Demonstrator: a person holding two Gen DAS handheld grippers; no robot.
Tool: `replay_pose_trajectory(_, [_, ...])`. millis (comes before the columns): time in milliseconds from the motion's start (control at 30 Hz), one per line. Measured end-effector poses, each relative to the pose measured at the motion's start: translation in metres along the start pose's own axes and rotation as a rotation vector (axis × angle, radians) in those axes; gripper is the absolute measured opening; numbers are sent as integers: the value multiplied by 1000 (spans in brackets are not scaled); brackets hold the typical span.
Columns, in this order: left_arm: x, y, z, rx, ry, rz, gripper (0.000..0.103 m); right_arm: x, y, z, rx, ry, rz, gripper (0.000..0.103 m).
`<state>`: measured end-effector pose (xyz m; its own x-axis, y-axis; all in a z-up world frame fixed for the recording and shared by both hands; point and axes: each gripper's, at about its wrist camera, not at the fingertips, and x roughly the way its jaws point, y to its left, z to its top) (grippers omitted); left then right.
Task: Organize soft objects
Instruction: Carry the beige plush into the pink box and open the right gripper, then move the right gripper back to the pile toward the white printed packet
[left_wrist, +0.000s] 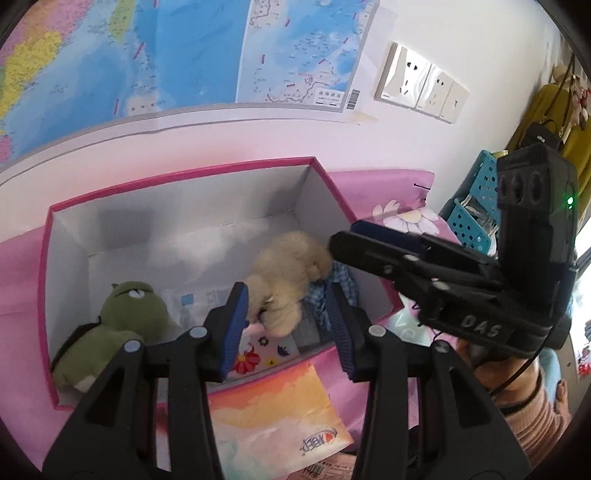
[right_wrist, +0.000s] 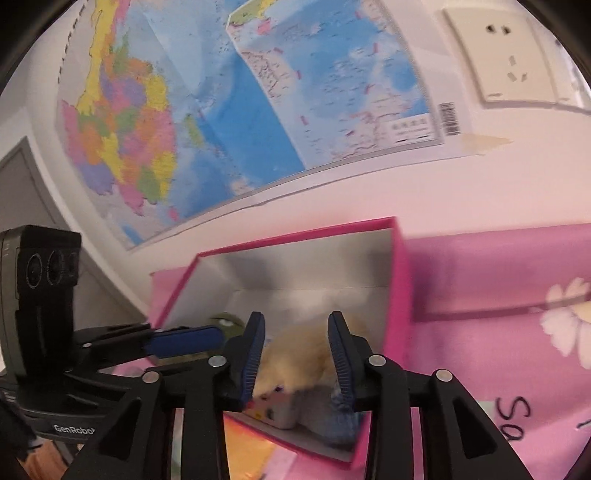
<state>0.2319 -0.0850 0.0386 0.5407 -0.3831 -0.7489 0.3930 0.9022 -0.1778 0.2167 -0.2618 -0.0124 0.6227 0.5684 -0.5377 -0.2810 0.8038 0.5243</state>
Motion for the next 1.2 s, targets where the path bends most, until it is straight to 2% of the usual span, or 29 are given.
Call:
replay_pose_trajectory(100, [-8, -2, -11, 26, -22, 10, 46, -10, 5, -5, -38, -2, -6, 43])
replay_pose_trajectory(267, [-32, -9, -30, 73, -66, -16, 46, -23, 16, -11, -71, 8, 8, 46])
replay_pose_trajectory(433, [-69, -13, -60, 115, -118, -29, 50, -47, 31, -22, -67, 13, 104, 52])
replay_pose_trajectory(600, [-92, -2, -93, 98, -123, -35, 53, -74, 52, -44, -92, 38, 222, 55])
replay_pose_trajectory(833, [-108, 29, -151, 20, -65, -8, 53, -89, 75, -92, -123, 144, 331, 56])
replay_pose_trajectory(967, [-111, 39, -184, -22, -19, 6, 53, -89, 81, -123, -87, 223, 389, 57])
replay_pose_trajectory(1200, [-109, 46, -233, -82, 75, -14, 53, -74, 96, -184, -52, 407, 439, 57])
